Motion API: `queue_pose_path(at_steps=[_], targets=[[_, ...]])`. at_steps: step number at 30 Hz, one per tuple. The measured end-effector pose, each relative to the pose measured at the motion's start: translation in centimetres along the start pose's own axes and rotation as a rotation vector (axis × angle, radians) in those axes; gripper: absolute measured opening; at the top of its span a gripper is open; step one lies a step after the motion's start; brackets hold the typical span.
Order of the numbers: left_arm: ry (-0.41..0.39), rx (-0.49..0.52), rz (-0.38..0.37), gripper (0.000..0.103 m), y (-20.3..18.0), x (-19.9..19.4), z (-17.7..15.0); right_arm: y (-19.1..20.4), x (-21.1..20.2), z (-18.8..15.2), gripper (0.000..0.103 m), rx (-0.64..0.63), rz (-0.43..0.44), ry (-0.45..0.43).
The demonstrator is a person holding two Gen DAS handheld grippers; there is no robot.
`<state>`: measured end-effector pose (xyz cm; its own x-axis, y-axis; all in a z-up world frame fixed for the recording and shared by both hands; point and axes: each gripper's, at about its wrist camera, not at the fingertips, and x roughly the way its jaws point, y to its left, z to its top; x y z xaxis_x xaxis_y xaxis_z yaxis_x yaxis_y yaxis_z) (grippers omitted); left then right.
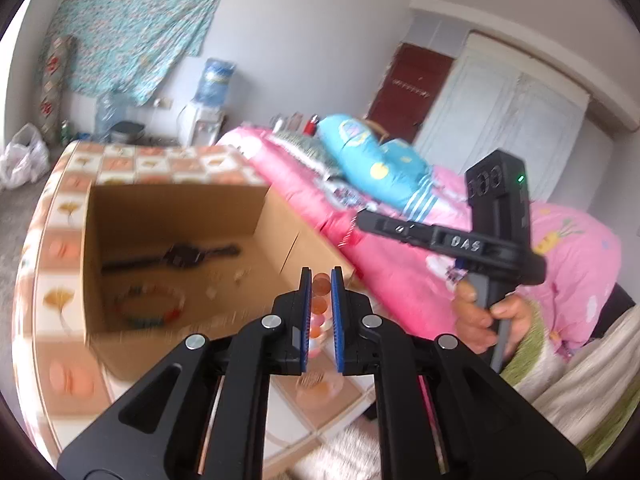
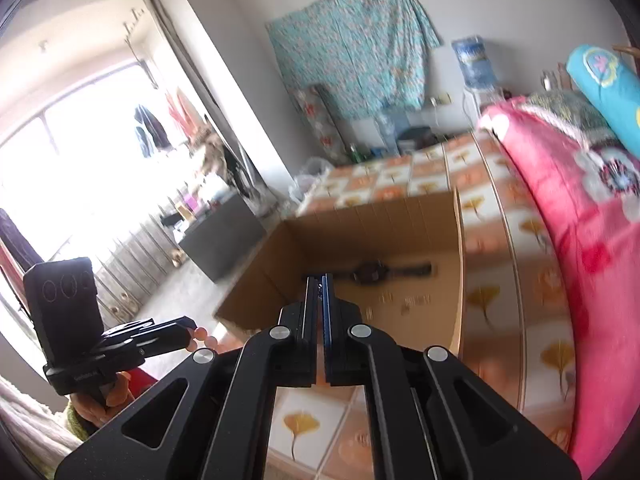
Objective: Organize jewelry
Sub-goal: 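Carry the bracelet and charm over the box and open both grippers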
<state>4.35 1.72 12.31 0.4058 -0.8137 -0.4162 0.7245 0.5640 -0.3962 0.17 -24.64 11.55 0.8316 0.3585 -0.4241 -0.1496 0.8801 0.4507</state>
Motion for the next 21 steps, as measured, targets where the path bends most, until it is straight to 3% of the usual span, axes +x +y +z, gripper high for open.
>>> queue_pose_path(at_steps=[3, 5, 8, 15, 21], targets=[[0.015, -0.013, -0.033, 0.009, 0.3, 2.5, 2.4, -0.8, 0.6, 1.6, 0.002, -0.004, 0.005, -0.015], [0.037, -0.005, -0.017, 0.009, 0.7, 4.5, 3.3, -1.5, 1.3, 2.5, 0.002, -0.007, -0.004, -0.019], [0.129, -0.026, -0.002, 0.009, 1.7, 8.5, 4.3, -2.7, 2.6, 3.4, 0.002, -0.004, -0.012, -0.004], [0.402, -0.090, 0.072, 0.009, 4.6, 19.1, 2.5, -5.8, 6.0, 4.0, 0.002, 0.033, -0.039, 0.080], [0.516, -0.098, 0.060, 0.010, 4.8, 22.8, 0.7, -6.8, 7.1, 3.9, 0.003, 0.045, -0.050, 0.112]])
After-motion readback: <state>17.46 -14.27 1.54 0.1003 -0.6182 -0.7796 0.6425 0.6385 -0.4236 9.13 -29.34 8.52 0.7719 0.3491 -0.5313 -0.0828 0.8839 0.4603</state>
